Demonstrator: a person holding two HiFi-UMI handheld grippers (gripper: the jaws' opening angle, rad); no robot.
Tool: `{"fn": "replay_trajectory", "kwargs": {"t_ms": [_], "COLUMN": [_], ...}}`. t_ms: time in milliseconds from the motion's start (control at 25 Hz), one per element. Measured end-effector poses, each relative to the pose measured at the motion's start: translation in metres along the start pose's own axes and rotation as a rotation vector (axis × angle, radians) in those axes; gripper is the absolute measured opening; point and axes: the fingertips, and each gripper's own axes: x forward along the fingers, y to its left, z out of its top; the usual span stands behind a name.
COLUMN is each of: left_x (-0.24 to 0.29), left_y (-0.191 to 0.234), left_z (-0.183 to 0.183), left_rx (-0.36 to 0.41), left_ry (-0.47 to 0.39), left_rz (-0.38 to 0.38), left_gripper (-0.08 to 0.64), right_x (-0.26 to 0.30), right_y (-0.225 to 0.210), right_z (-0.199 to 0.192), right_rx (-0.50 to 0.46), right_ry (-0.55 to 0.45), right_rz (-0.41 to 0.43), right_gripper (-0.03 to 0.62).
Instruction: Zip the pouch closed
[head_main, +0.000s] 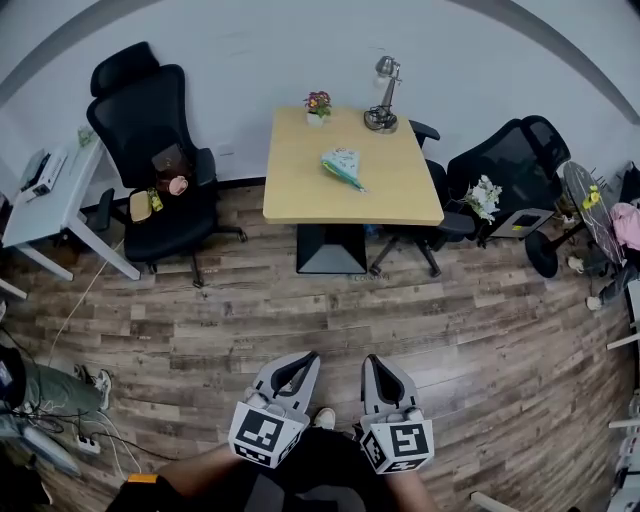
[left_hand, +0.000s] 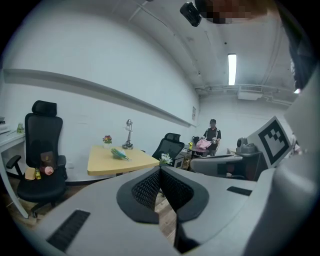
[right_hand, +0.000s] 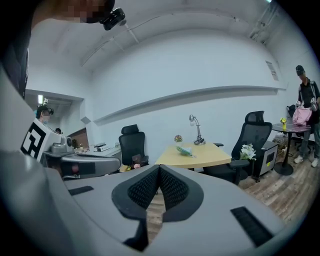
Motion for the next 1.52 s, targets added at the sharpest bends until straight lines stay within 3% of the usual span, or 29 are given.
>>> {"fn": "replay_trajectory", "kwargs": {"t_ms": [240, 680, 1160, 1520], "left_x": [0.023, 0.043, 0.076, 0.137], "left_y": [0.052, 0.142, 0.177, 0.191], "left_z": [0.025, 0.065, 0.078, 0.104], "left_rx": [0.016, -0.005, -0.019, -0.008], "left_ry": [-0.001, -0.032, -0.054, -0.058], "left_rz": [-0.006, 0.01, 0.025, 0.137], "left_gripper": [0.009, 0.009, 0.009, 0.009], "right_x": [0.061, 0.145, 0.193, 0.243], "right_y": [-0.002, 0.025, 0.016, -0.039], "right_z": [0.025, 0.074, 0.091, 0.111], "right_rx": [0.013, -0.04, -0.076, -0.076], "right_ry": [0.004, 0.007, 0.025, 0.012], "right_rz": [-0.04, -0.034, -0.028, 0.055], "right_gripper": [0.013, 0.013, 0.013, 0.014]}}
